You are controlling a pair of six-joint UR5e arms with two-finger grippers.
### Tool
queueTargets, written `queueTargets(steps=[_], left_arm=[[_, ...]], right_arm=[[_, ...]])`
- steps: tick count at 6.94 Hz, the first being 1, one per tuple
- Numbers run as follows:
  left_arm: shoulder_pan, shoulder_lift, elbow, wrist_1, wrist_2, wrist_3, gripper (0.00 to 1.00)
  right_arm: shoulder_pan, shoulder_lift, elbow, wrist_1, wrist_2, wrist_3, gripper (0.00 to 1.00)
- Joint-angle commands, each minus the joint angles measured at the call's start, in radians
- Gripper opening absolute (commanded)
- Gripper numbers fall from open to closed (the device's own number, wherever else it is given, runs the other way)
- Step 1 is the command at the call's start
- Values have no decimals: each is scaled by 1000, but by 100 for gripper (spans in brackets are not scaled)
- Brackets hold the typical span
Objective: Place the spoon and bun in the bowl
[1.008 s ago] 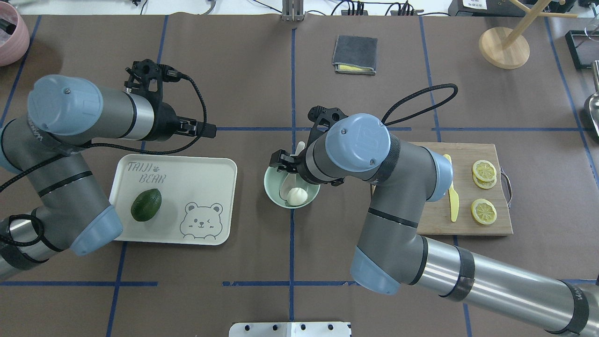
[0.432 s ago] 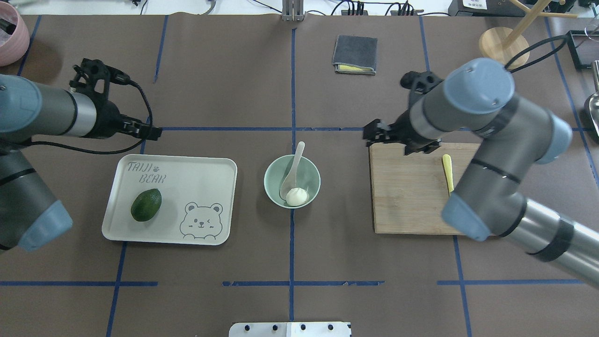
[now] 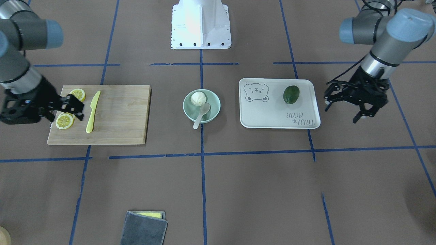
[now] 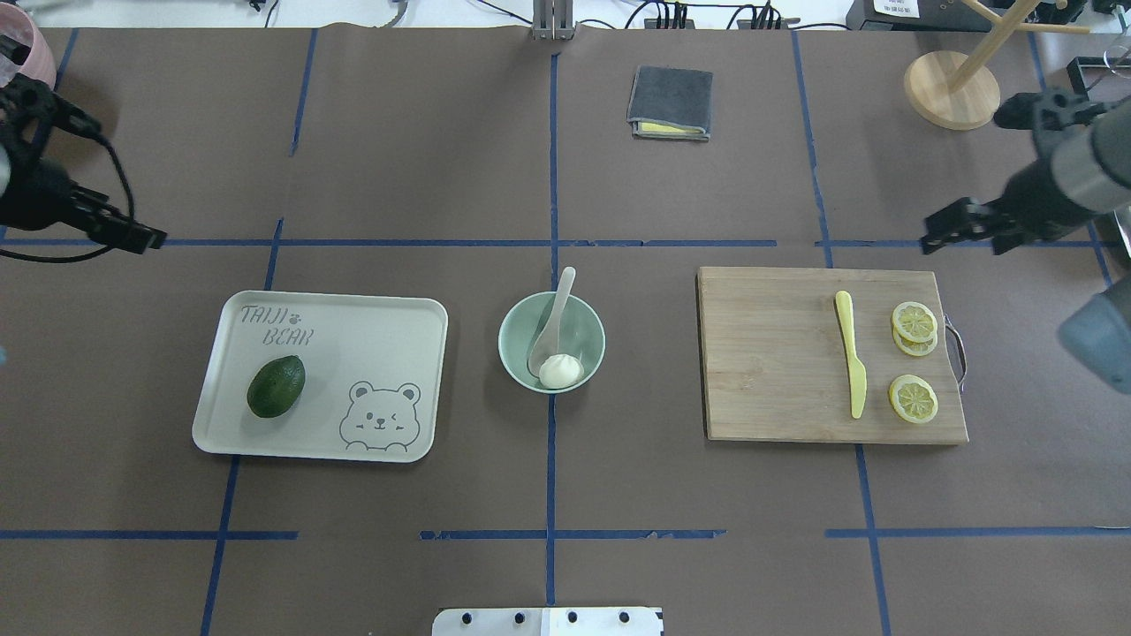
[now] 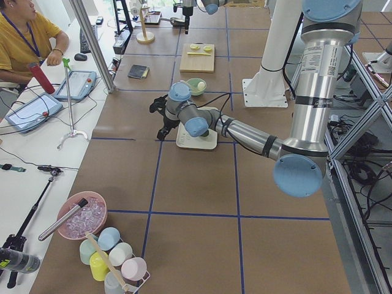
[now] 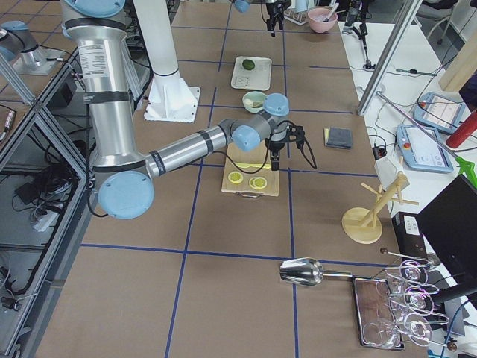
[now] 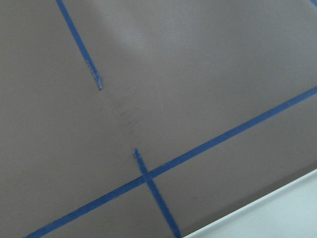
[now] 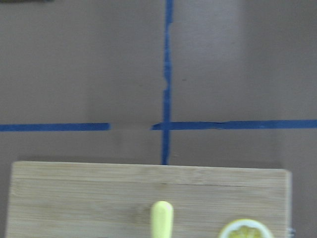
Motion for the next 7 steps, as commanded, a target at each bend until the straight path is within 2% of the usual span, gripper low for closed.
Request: queueTargets(steps=[1, 2, 3, 5, 6, 7], left_arm=[[-247, 81, 97, 12, -156, 373, 99], [-338, 67, 191, 12, -173, 475, 99], [-380, 63, 228, 12, -173, 482, 99], [-394, 40, 250, 32, -193, 470, 100], [-402, 35, 241, 90, -212, 473, 100], [-450, 49, 224, 111, -248, 470, 100]], right_arm=[[221, -115, -1, -102, 110, -376, 100], [279, -123, -6, -216, 124, -548, 100], [313, -125, -23, -281, 122, -681, 100], [329, -129, -30, -281, 139, -695, 100], [329, -132, -46, -277, 127, -697, 100], [329, -125, -70, -269, 127, -697, 100]])
